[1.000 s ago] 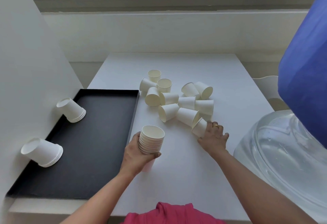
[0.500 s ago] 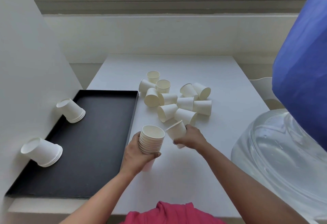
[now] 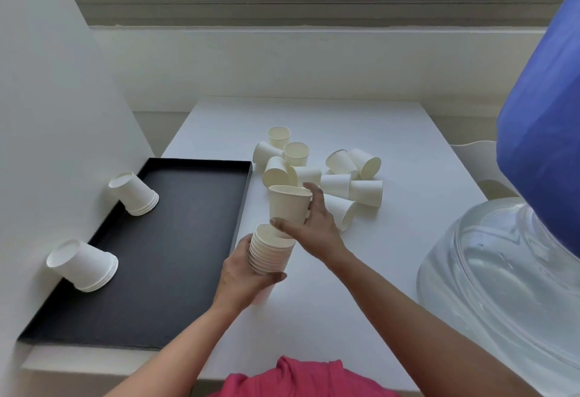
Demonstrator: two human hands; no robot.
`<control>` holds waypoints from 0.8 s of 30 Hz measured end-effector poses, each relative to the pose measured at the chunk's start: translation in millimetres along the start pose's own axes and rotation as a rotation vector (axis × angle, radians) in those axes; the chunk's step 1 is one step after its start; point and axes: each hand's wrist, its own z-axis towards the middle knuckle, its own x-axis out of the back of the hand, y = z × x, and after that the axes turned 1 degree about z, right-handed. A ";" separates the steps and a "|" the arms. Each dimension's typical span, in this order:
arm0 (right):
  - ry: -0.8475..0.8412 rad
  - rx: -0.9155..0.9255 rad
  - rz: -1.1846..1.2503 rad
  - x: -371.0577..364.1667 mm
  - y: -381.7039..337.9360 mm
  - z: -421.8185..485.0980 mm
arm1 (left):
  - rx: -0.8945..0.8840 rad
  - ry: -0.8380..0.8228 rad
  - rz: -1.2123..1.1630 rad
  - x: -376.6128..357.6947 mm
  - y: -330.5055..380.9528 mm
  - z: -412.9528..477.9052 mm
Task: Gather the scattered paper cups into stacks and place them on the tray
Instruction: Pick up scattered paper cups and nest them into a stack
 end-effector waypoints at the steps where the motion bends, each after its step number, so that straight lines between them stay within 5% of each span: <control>1: -0.006 0.011 -0.003 -3.2 0.7 -1.3 | -0.002 -0.001 -0.003 -0.2 0.2 0.1; 18: -0.212 0.044 -0.197 -23.0 24.6 -18.8 | 0.007 0.053 -0.017 6.0 11.1 1.9; 24: 0.126 0.115 -0.003 -14.8 23.9 -10.6 | -0.007 0.046 0.006 6.0 8.8 4.0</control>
